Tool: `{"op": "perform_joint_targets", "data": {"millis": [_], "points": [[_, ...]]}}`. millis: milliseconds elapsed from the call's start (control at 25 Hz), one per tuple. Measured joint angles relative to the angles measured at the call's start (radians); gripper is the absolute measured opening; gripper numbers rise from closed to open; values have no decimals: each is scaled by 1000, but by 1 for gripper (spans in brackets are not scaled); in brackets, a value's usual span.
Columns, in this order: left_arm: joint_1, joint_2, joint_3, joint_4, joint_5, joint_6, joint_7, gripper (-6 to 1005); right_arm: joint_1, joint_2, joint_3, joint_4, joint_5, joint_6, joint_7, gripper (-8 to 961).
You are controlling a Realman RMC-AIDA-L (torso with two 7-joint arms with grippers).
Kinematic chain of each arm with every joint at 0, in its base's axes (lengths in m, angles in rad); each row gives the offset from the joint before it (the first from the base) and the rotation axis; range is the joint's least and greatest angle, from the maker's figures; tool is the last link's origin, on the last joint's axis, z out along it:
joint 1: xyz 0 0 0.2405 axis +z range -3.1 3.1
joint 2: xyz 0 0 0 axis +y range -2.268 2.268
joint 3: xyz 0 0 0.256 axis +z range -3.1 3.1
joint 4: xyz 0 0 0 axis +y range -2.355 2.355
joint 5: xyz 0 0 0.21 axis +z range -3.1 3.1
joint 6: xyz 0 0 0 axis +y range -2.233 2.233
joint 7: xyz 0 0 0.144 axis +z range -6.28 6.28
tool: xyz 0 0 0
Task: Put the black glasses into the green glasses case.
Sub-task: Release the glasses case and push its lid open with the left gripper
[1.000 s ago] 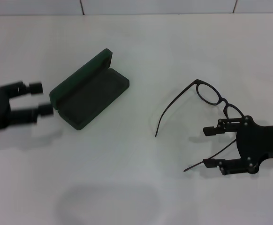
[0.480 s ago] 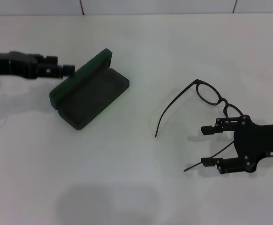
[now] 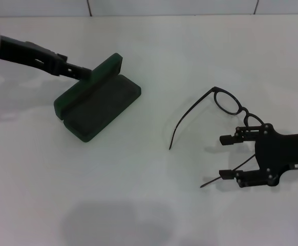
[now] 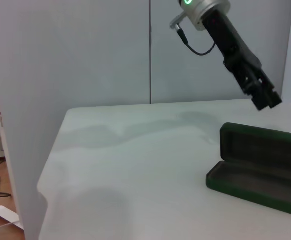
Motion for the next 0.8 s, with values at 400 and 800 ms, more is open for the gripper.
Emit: {"op": "perform_joint_targets", "data": {"millis": [400, 800], "points": [[-67, -29, 90, -6, 230, -47, -114, 874, 20, 3, -2, 8, 0, 12, 0, 696], [-103, -44, 135, -59, 245, -83, -127, 833, 22, 4, -2, 9, -4, 13, 0, 696]]}}
